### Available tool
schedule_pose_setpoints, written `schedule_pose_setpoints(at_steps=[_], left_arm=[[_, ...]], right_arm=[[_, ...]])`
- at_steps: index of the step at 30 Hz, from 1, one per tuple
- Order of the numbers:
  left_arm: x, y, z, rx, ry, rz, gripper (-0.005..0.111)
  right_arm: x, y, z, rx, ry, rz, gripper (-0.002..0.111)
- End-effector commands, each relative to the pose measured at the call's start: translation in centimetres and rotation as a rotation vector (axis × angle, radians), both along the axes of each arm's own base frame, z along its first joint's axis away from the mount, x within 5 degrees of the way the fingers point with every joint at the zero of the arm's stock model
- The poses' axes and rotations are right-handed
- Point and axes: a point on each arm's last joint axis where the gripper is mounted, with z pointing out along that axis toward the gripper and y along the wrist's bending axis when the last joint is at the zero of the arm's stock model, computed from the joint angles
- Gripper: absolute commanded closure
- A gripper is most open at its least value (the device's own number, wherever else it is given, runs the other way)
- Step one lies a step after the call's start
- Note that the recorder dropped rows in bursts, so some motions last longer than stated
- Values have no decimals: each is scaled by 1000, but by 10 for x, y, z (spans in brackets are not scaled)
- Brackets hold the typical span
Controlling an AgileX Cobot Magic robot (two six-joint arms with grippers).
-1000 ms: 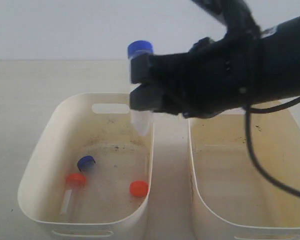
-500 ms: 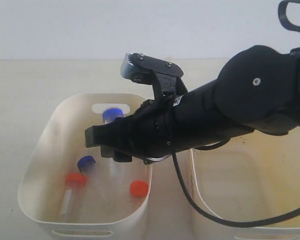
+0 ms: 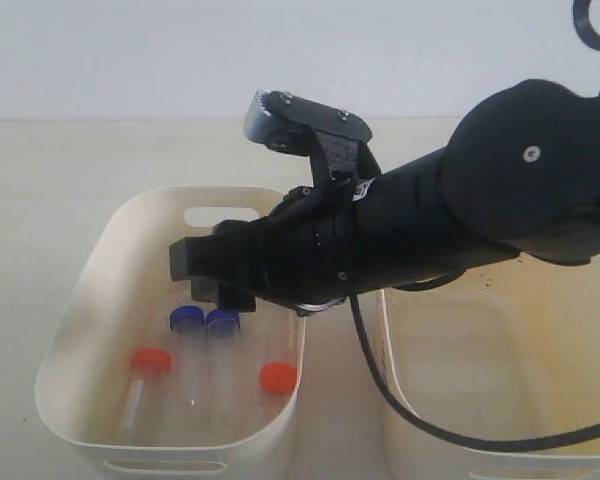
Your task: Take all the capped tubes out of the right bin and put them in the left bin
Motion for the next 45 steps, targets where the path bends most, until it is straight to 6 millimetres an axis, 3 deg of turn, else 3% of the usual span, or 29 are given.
schedule_pose_setpoints(at_steps=[1,6,7,20,45], left_arm=[[0,0,1,-8,-5,-7,103],[0,0,1,-8,-5,-7,103],[0,0,1,-8,-5,-7,103],[0,0,1,-8,-5,-7,103],[0,0,1,-8,-5,-7,103]], right_arm=[[-9,-6,24,29,-60,35,69],[-19,-15,41,11,-125,94,105],[-21,-16,43,9,-131,100,108],[-26,-25,52,-37,-189,110,108],[-27,-26,51,-45,-179,119,108]])
